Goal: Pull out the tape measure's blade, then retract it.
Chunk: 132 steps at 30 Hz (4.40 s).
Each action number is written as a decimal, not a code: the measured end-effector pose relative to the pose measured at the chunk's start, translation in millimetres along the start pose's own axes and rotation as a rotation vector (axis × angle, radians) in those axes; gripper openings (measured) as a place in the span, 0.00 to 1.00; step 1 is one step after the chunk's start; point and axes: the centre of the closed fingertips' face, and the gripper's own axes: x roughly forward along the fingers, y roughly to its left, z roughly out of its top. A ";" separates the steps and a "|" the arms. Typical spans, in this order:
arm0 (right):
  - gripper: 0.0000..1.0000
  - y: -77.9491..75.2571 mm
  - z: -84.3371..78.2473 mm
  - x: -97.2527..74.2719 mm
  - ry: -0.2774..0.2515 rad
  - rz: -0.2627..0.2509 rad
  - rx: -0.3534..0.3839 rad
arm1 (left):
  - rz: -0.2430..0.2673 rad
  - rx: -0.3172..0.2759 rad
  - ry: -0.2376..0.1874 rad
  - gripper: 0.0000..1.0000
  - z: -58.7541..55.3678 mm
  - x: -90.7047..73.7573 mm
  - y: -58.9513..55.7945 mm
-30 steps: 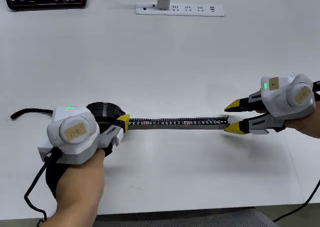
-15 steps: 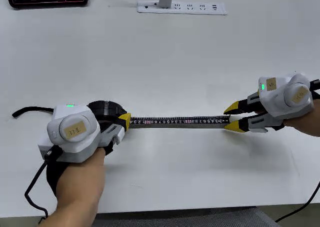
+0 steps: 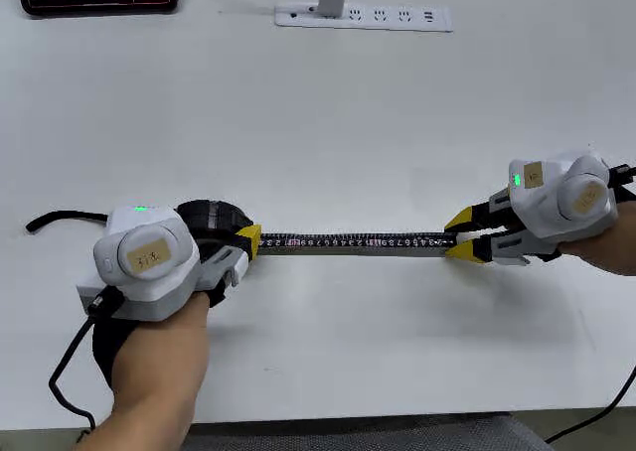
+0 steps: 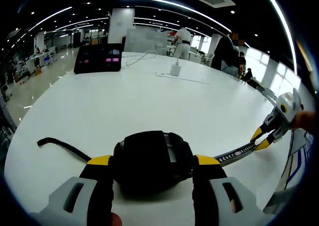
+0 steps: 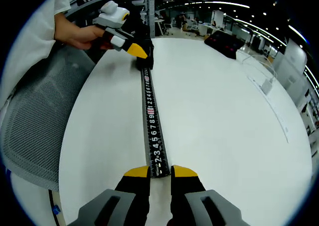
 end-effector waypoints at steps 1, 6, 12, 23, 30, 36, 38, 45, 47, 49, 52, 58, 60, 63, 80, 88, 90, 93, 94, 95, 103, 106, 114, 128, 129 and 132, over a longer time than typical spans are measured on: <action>0.12 0.0 0.0 0.0 0.001 -0.001 -0.002 | 0.000 -0.001 0.000 0.60 0.0 0.1 0.1; 0.12 -0.5 -0.5 -0.2 0.006 -0.004 -0.009 | -0.006 -0.018 0.000 0.60 0.3 0.7 0.4; 0.12 -0.1 -0.4 -0.1 0.008 -0.006 -0.012 | -0.007 -0.026 0.001 0.60 -0.1 2.1 0.8; 0.10 1.0 -0.9 -0.3 0.019 -0.005 -0.021 | -0.014 -0.010 0.009 0.59 -1.2 3.3 2.0; 0.10 1.8 -1.5 0.1 0.027 -0.006 -0.027 | -0.017 -0.009 0.006 0.58 -1.7 3.5 3.0; 0.10 1.6 -1.9 0.6 0.032 -0.002 -0.032 | -0.017 -0.010 0.021 0.58 -1.9 2.9 2.8; 0.10 1.2 -1.9 0.7 0.035 -0.003 -0.033 | -0.016 -0.011 0.019 0.58 -1.8 2.5 2.7; 0.10 2.5 -2.2 0.4 0.031 -0.008 -0.028 | -0.020 -0.015 0.020 0.57 -1.5 0.6 1.3; 0.10 2.2 -2.0 0.2 0.034 -0.009 -0.030 | -0.020 -0.014 0.020 0.57 -1.5 0.3 1.0; 0.10 1.9 -1.1 0.6 0.035 -0.011 -0.033 | -0.022 -0.015 0.022 0.57 -1.5 0.1 0.8; 0.10 2.1 1.0 1.9 0.034 -0.009 -0.034 | -0.023 -0.017 0.023 0.57 -1.6 -0.1 0.7; 0.10 2.0 7.3 3.3 0.022 -0.006 -0.032 | -0.026 -0.024 0.023 0.57 -1.6 -0.6 0.2; 0.10 1.6 9.6 3.9 0.019 -0.006 -0.035 | -0.028 -0.028 0.023 0.57 -1.5 -0.7 0.1; 0.10 1.8 14.7 5.3 0.006 -0.001 -0.027 | -0.032 -0.033 0.021 0.57 -1.8 -0.4 0.2; 0.10 1.6 33.9 16.5 -0.017 0.023 -0.037 | -0.043 -0.047 0.027 0.57 -2.0 1.0 1.4; 0.10 2.7 42.6 23.9 -0.025 0.035 -0.039 | -0.048 -0.054 0.028 0.57 -2.0 1.3 1.9; 0.10 1.7 46.8 25.4 -0.033 0.036 -0.038 | -0.050 -0.056 0.028 0.57 -2.2 1.3 1.9; 0.10 1.6 51.5 28.7 -0.036 0.040 -0.045 | -0.050 -0.055 0.030 0.57 -2.3 1.8 2.0; 0.10 1.4 53.2 30.2 -0.039 0.041 -0.047 | -0.051 -0.055 0.031 0.57 -2.4 1.9 2.1; 0.10 1.4 54.3 31.2 -0.039 0.042 -0.047 | -0.051 -0.057 0.031 0.57 -2.5 2.0 2.2; 0.10 2.5 64.1 40.1 -0.051 0.052 -0.054 | -0.055 -0.068 0.031 0.57 -2.7 2.0 2.7; 0.10 3.2 66.9 41.8 -0.055 0.053 -0.053 | -0.057 -0.073 0.031 0.57 -2.6 1.9 2.8; 0.10 5.3 73.2 46.9 -0.066 0.057 -0.049 | -0.063 -0.083 0.031 0.57 -2.9 1.3 2.7; 0.10 8.3 89.8 59.7 -0.089 0.064 -0.043 | -0.072 -0.107 0.031 0.57 -3.4 1.7 2.8; 0.10 8.5 92.8 61.2 -0.097 0.066 -0.039 | -0.073 -0.102 0.033 0.57 -3.6 1.9 2.9; 0.10 8.2 95.6 65.8 -0.097 0.069 -0.043 | -0.074 -0.102 0.034 0.57 -3.6 2.3 2.9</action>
